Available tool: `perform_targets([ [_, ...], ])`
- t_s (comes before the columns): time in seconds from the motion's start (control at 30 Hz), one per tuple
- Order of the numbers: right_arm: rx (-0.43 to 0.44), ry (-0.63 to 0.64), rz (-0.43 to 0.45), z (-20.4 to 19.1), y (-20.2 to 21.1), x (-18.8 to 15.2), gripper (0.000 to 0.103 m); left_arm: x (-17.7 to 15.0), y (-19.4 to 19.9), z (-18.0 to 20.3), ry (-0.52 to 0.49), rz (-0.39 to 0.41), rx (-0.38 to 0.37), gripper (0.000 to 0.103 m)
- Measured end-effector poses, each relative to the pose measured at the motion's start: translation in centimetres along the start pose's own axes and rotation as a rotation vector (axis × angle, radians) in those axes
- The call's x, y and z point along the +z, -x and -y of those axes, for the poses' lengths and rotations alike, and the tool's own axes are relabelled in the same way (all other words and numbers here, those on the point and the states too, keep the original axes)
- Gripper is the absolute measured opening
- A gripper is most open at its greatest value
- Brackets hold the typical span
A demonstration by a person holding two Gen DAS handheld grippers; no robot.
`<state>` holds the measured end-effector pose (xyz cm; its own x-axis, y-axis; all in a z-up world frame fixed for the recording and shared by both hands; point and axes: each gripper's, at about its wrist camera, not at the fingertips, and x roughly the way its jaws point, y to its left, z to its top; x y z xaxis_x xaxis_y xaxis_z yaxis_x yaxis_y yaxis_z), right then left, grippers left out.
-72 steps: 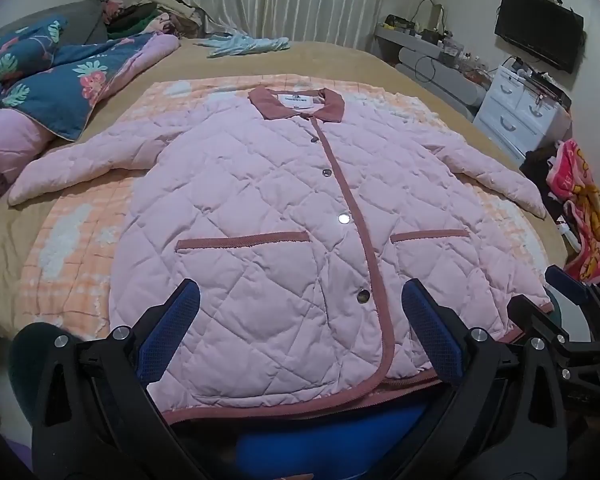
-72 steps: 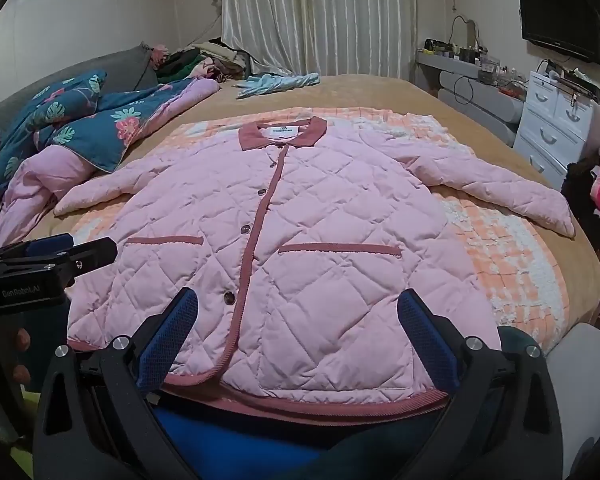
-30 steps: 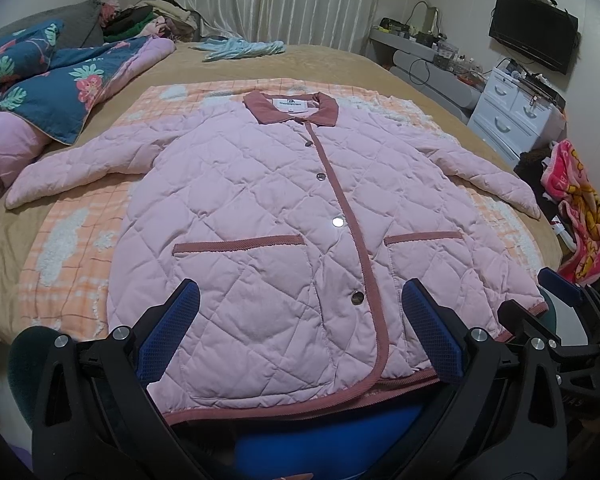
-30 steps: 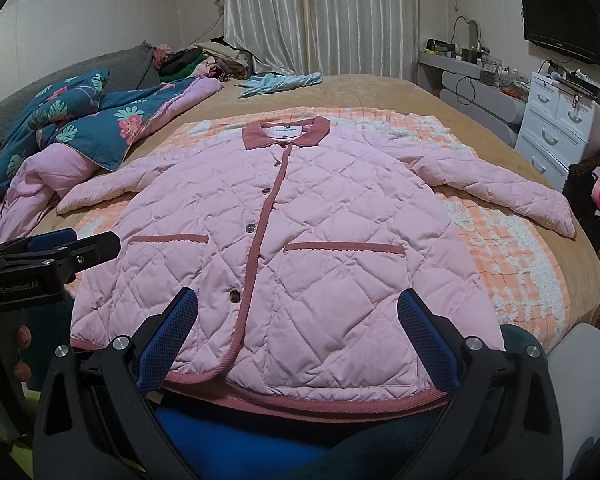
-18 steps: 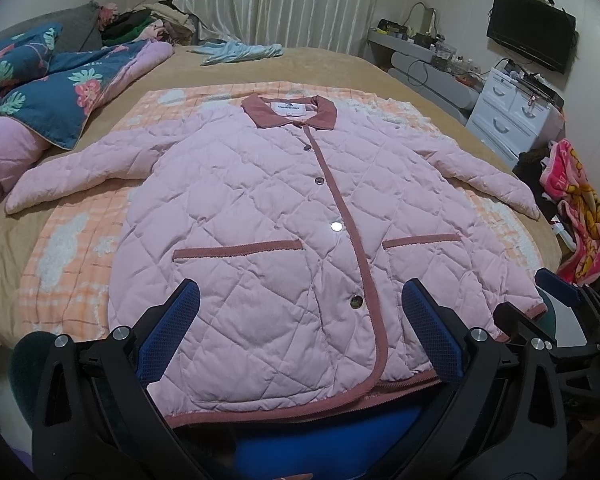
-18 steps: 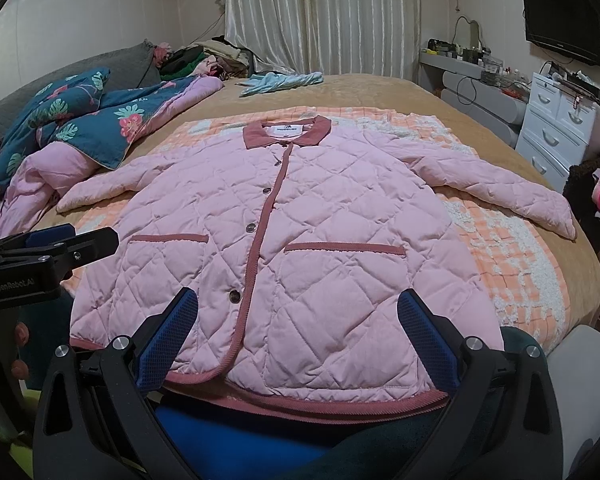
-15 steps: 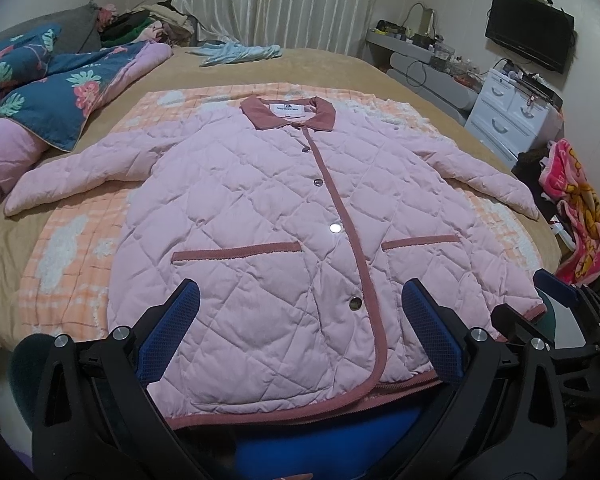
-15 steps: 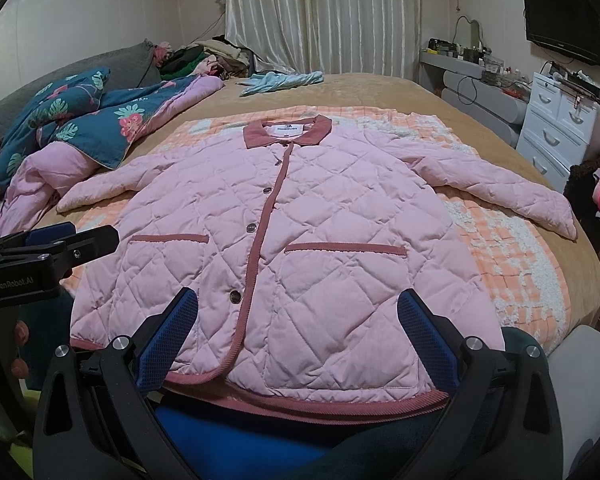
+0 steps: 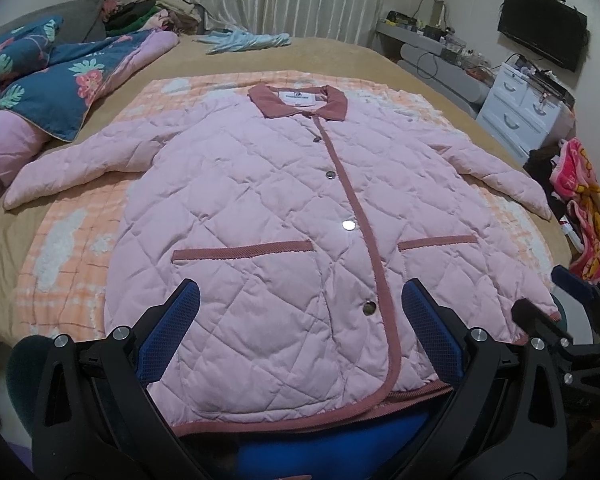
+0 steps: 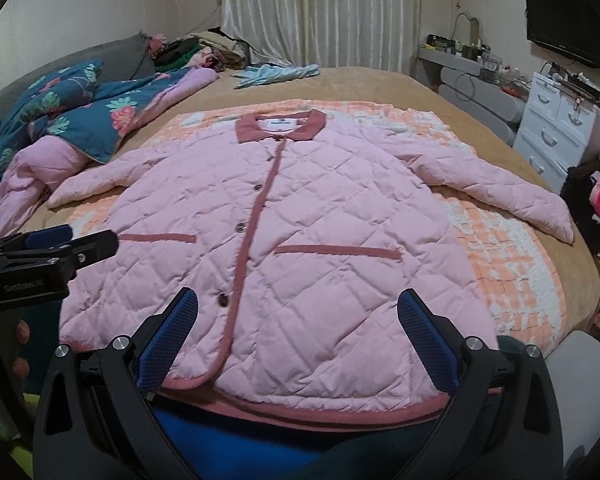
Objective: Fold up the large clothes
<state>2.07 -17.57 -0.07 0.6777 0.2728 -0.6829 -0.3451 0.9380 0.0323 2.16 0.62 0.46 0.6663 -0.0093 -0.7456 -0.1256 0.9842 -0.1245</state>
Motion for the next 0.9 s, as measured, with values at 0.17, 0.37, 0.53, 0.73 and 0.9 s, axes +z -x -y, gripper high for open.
perform_targets([
  [0.17,-0.018,-0.005,0.003,0.9,-0.6,1.6,0.099,1.2,-0.9,-0.1,0.013,-0.005,-0.001,0.094],
  [0.37,-0.014,-0.022,0.012,2.1,-1.3,4.4,0.099,3.3,-2.1,0.5,0.013,-0.002,-0.010,0.094],
  [0.53,0.001,-0.043,0.017,2.7,-1.9,6.8,0.099,5.5,-3.3,0.8,0.030,-0.006,-0.022,0.094],
  [0.73,0.010,-0.034,0.035,2.9,-2.2,9.2,0.099,8.3,-3.6,1.3,0.039,0.013,-0.023,0.094],
  [0.9,0.024,-0.025,0.065,2.7,-2.2,11.1,0.099,10.1,-4.0,1.6,0.048,0.036,-0.028,0.094],
])
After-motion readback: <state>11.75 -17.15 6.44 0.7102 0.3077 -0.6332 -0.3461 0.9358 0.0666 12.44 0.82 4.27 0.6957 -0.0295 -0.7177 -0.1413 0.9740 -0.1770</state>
